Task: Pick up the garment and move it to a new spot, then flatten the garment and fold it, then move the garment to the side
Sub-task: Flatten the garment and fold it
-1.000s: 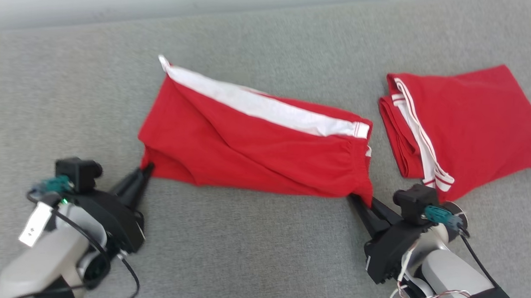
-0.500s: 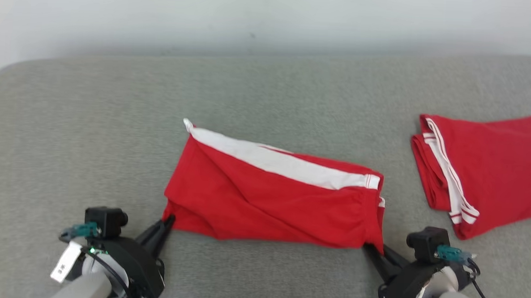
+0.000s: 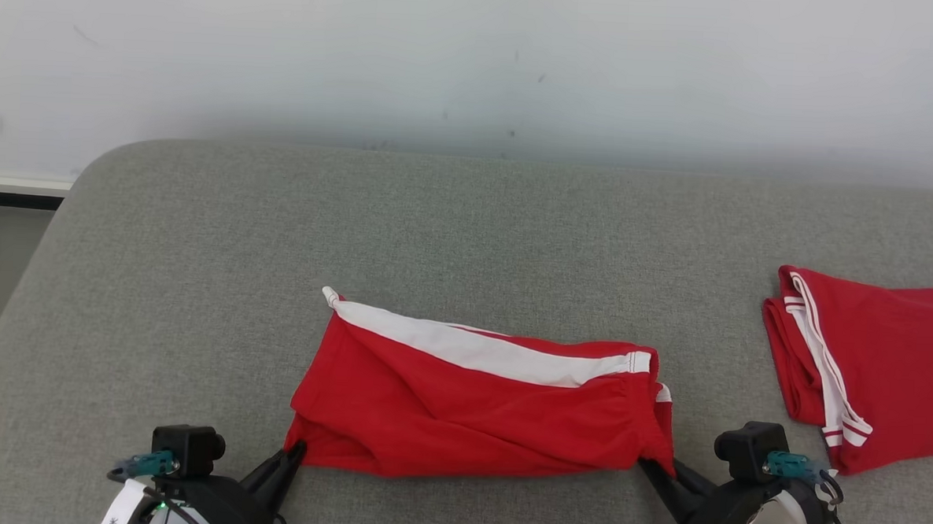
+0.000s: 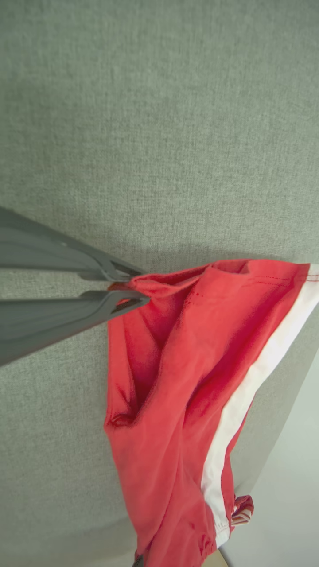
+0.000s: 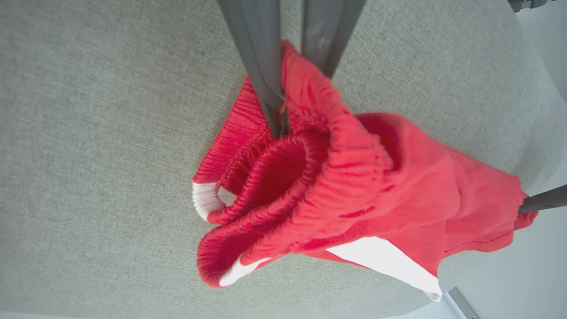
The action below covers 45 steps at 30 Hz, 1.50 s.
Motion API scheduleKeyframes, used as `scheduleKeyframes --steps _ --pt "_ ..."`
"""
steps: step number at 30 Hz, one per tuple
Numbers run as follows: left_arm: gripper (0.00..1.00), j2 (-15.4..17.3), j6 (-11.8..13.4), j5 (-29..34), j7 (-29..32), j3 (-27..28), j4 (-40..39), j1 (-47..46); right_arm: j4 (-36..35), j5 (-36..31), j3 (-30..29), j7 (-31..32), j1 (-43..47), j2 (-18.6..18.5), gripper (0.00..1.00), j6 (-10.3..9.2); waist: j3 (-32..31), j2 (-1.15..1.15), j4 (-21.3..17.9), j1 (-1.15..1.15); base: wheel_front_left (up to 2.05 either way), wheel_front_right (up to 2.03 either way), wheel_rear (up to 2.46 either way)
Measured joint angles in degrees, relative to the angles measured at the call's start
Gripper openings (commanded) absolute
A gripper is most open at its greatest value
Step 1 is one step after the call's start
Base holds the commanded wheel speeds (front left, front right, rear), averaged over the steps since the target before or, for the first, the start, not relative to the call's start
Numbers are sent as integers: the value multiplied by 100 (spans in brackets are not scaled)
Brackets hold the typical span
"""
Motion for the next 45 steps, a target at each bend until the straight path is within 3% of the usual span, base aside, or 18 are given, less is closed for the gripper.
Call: scheduleKeyframes --steps 11,13,14,15,16,23,31,39,43,45 --pt "0 -35 4 -7 -3 103 -47 59 1 182 131 363 3 16 0 0 32 0 -134 1 0 0 0" --pt "0 -67 4 -5 -8 102 -47 59 1 212 129 396 15 1 44 0 39 1 -149 1 0 0 0" --pt "32 -71 5 -5 -8 103 -42 59 -9 248 115 406 31 2 100 0 40 1 -154 1 0 0 0" --pt "52 -71 7 -5 -8 109 -26 59 -24 364 84 410 60 14 100 1 37 1 -158 1 0 0 0" --pt "99 -69 9 -5 -8 121 -7 59 -34 455 62 410 87 21 100 1 28 1 -161 1 0 0 0" --pt "100 22 114 -5 -9 234 5 205 -501 1076 9 434 255 -54 100 0 -93 1 -171 1 0 0 0" --pt "100 349 327 -5 -9 539 -200 586 -1432 1766 170 556 671 -450 100 1 -258 1 -180 0 0 0 0" --pt "100 495 802 96 -10 1122 -748 808 -1635 1503 -271 77 634 -584 100 -24 -363 1 -351 0 0 0 0" --pt "100 521 1150 264 -10 1424 -1062 917 -1701 1322 -437 -227 584 -592 100 -278 -407 1 -472 0 0 0 0" --pt "100 534 1177 333 -10 1480 -1127 938 -1707 1254 -472 -293 554 -592 100 -346 -417 1 -505 0 0 0 0"
